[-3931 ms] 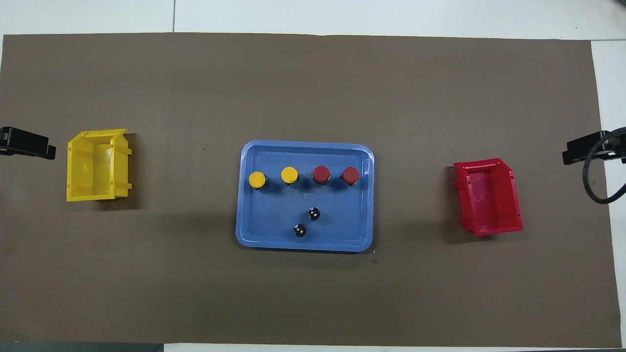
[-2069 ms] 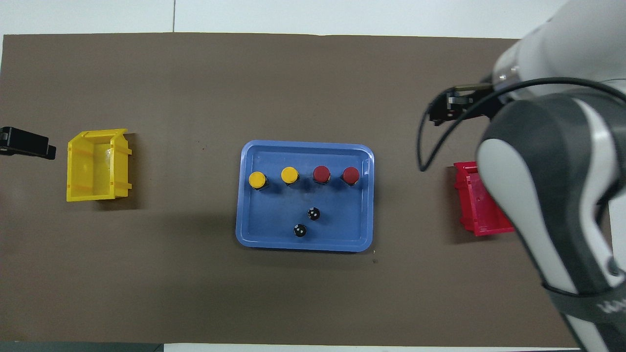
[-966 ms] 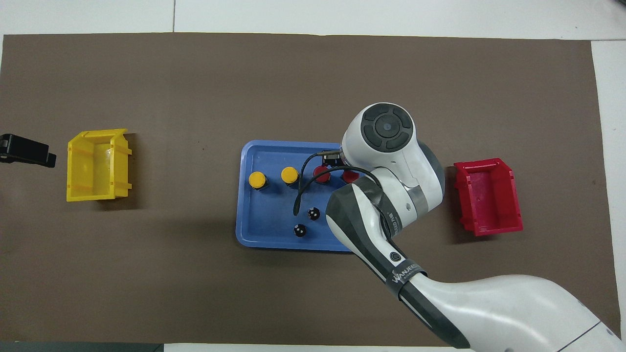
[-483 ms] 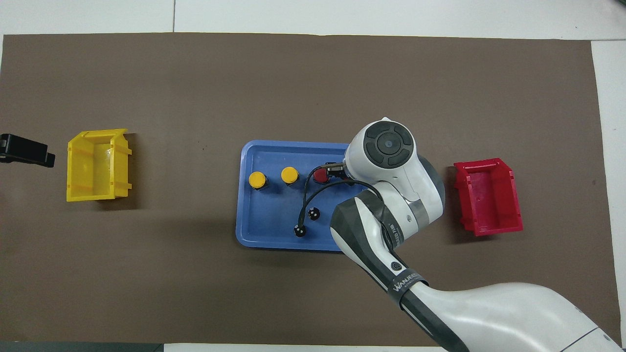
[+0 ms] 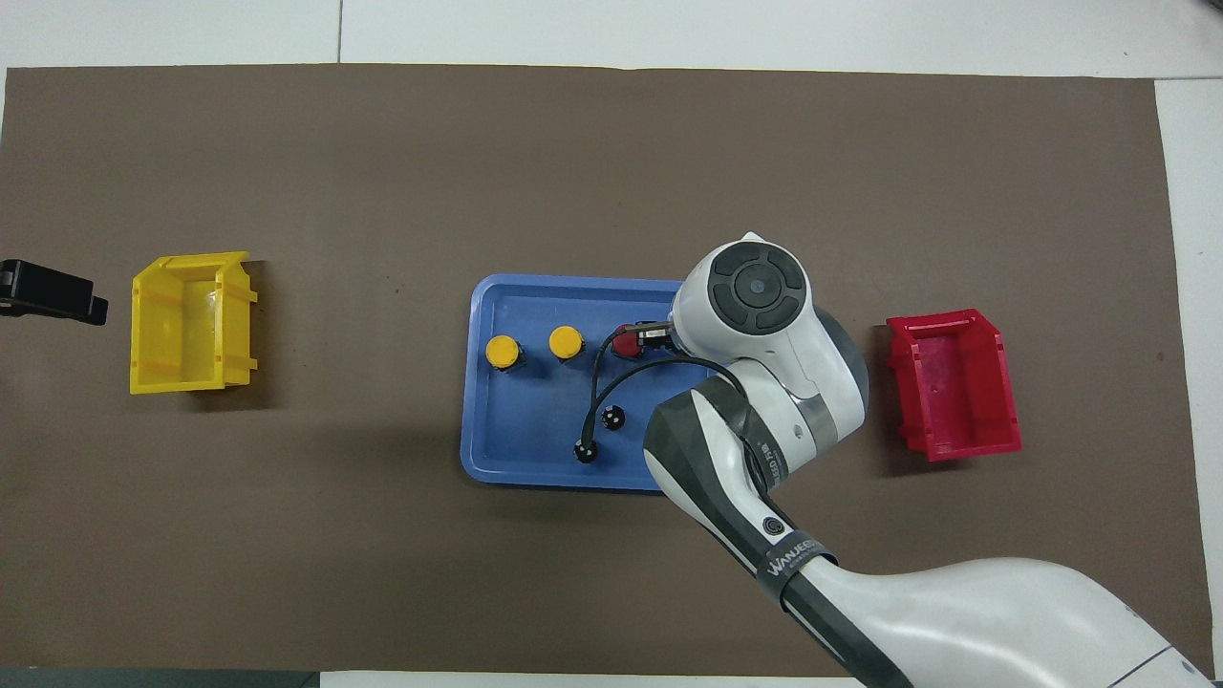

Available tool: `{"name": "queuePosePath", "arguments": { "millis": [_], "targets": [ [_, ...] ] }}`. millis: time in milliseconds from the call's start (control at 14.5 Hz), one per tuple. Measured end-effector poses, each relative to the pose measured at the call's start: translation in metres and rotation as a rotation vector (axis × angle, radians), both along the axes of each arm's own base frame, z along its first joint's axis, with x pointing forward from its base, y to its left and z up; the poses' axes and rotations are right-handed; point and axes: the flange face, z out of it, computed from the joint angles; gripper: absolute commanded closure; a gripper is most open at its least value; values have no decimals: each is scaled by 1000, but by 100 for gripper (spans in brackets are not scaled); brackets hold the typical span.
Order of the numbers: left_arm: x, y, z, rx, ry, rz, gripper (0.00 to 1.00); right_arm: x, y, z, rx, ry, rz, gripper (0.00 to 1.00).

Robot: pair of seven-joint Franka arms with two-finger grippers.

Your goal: Sort red and yellow buttons by color

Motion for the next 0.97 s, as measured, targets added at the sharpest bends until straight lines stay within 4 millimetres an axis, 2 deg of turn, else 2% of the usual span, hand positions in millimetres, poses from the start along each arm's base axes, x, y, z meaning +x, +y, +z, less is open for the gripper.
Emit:
{"name": "queuePosePath", "arguments": {
  "millis": [69, 138, 207, 345, 483, 621, 690, 828, 966],
  "targets": [
    [2, -6, 0, 0, -15, 13, 1, 4, -2, 13, -10, 10, 2, 73],
    [3, -19, -1, 0, -32, 29, 3, 12, -8, 34, -24, 26, 17, 73],
    [5, -41, -5, -2, -50, 49, 5, 21, -23, 61, -37, 41, 33, 73],
    [1, -119, -29, -15, -89, 109, 12, 34, -85, 116, -56, 62, 53, 73],
    [-11, -196, -69, -29, -101, 147, 16, 28, -160, 140, -69, 84, 91, 73],
    [-22, -253, -118, -21, -76, 160, 21, 8, -220, 142, -77, 99, 121, 73],
    [-24, -270, -140, -14, -65, 163, 21, -4, -240, 139, -74, 105, 136, 73],
    [-23, -288, -180, -10, -54, 161, 22, -25, -270, 125, -53, 91, 164, 72],
    [-24, -294, -205, -13, -41, 166, 22, -40, -291, 104, -49, 63, 210, 72]
  ]
}}
